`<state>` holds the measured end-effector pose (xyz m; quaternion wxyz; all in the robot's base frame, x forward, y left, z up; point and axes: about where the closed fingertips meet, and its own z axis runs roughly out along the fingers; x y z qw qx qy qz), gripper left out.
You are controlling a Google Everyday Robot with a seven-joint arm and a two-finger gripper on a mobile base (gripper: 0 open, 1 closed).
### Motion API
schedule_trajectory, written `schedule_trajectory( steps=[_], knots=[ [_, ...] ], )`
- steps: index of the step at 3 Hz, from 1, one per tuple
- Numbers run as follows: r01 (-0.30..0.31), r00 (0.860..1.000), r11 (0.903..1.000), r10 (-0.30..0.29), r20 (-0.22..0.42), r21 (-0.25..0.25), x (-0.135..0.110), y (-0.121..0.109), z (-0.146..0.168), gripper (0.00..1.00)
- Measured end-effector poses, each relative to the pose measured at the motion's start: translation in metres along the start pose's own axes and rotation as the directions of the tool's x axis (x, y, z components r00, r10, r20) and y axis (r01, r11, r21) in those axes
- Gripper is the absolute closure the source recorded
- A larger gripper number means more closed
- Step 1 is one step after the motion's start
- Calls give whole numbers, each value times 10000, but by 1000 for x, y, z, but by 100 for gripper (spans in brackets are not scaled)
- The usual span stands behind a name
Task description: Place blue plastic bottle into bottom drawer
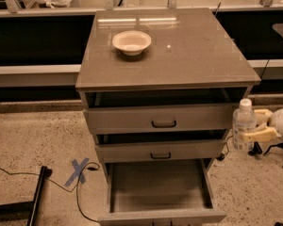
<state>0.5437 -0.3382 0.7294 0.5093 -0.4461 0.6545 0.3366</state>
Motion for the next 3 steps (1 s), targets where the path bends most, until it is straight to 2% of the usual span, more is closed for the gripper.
schedule_trajectory(
  steps=[1,2,3],
  knots=[
    [-66,9999,9995,71,154,-319,10,6,6,100],
    [-304,9995,9986,309,111,-434,25,3,17,100],
    [-177,9917,9983,247,1260,-557,56,-3,40,100]
  ],
)
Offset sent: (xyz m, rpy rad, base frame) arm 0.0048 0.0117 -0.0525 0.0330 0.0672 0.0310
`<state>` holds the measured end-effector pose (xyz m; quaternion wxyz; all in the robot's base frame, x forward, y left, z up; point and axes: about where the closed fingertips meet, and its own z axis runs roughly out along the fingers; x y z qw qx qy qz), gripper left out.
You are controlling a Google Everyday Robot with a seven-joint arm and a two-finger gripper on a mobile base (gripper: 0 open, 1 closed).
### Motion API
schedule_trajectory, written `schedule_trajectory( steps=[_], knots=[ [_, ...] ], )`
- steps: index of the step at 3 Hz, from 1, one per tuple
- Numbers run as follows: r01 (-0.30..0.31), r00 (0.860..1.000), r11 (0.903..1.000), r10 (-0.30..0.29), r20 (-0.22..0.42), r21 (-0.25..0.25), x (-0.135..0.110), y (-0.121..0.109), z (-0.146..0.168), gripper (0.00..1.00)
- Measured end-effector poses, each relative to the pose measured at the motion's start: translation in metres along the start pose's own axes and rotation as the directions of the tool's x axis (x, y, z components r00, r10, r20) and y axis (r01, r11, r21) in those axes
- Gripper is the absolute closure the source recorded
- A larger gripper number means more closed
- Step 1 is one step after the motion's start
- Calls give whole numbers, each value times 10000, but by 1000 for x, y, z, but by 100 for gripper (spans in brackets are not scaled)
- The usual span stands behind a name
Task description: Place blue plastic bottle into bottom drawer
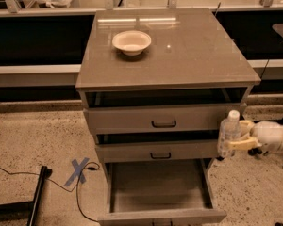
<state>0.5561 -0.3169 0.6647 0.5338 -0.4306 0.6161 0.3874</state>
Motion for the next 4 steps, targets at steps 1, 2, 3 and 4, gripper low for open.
schedule_trajectory(
  steps=[1,2,3,4],
  knots=[
    [373,9912,9988,-331,1280,-309,57,-3,15,100],
    [600,9807,9967,-485,1891,-552,86,-5,22,100],
    [590,9797,9968,-474,1946,-543,91,-6,22,100],
    [414,9803,9987,-351,1944,-284,110,-17,24,100]
  ],
)
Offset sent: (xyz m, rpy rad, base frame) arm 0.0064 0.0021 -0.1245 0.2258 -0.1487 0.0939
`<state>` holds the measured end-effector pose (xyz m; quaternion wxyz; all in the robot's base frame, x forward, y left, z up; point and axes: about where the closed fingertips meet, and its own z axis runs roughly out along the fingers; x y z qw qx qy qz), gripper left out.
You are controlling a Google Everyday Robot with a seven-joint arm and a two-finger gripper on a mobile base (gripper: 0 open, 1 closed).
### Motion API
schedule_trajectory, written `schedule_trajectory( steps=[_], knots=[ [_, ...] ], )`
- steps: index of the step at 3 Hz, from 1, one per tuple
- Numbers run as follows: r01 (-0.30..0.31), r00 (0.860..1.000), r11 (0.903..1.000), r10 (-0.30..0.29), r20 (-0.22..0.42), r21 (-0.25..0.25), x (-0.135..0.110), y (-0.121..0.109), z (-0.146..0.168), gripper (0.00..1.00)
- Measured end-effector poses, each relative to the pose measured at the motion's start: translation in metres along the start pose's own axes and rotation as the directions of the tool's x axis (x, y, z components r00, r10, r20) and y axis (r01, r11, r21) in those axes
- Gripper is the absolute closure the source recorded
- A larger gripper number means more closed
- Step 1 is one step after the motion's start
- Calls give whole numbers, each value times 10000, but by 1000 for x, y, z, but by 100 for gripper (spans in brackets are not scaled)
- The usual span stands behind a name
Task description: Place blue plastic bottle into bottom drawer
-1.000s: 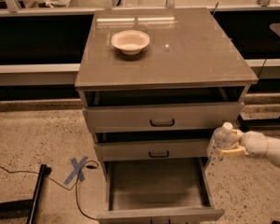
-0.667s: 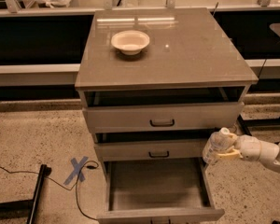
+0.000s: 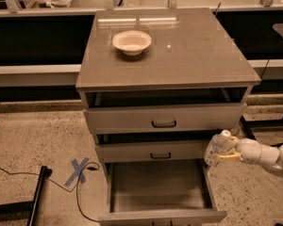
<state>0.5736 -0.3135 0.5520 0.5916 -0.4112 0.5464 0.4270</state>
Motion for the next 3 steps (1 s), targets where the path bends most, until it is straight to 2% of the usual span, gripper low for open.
schedule_trajectory(
  steps=[1,2,3],
  knots=[
    [-515,9984,9982,509,232,296,47,-13,-10,100],
    [-1249,9884,9899,1182,955,670,95,-13,-30,100],
    [-1625,9804,9804,1477,1301,1113,128,-14,-51,100]
  ],
)
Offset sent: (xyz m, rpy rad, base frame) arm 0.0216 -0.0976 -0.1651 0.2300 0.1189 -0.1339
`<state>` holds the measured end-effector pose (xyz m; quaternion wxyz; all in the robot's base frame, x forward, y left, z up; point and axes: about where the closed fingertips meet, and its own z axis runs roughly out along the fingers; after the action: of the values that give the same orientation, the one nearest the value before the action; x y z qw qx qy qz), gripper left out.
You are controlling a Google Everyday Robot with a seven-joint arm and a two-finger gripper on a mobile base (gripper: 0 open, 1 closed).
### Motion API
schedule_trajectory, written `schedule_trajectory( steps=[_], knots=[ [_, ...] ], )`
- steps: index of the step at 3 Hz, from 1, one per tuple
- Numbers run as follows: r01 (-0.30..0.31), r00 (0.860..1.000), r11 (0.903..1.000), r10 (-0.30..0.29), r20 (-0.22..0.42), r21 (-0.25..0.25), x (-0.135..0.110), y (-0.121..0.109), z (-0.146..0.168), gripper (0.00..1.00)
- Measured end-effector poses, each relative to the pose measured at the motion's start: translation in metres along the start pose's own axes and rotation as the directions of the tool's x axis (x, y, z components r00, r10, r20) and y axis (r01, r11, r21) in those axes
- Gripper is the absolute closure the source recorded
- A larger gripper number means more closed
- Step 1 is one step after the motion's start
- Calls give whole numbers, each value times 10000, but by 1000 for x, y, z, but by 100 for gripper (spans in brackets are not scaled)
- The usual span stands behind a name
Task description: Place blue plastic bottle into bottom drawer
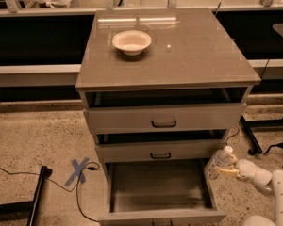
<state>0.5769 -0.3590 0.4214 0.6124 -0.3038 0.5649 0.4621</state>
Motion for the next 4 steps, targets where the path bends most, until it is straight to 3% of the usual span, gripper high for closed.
schedule_trajectory(
  steps=[1,2,3,4],
  knots=[
    [96,9999,9999,-95,-72,136,-2,-7,2,100],
    [613,9965,9968,-641,-534,-513,16,2,15,100],
    [1685,9779,9691,-1873,-925,-1803,47,22,35,100],
    [2944,9440,9226,-3214,-745,-2493,68,34,45,100]
  ],
)
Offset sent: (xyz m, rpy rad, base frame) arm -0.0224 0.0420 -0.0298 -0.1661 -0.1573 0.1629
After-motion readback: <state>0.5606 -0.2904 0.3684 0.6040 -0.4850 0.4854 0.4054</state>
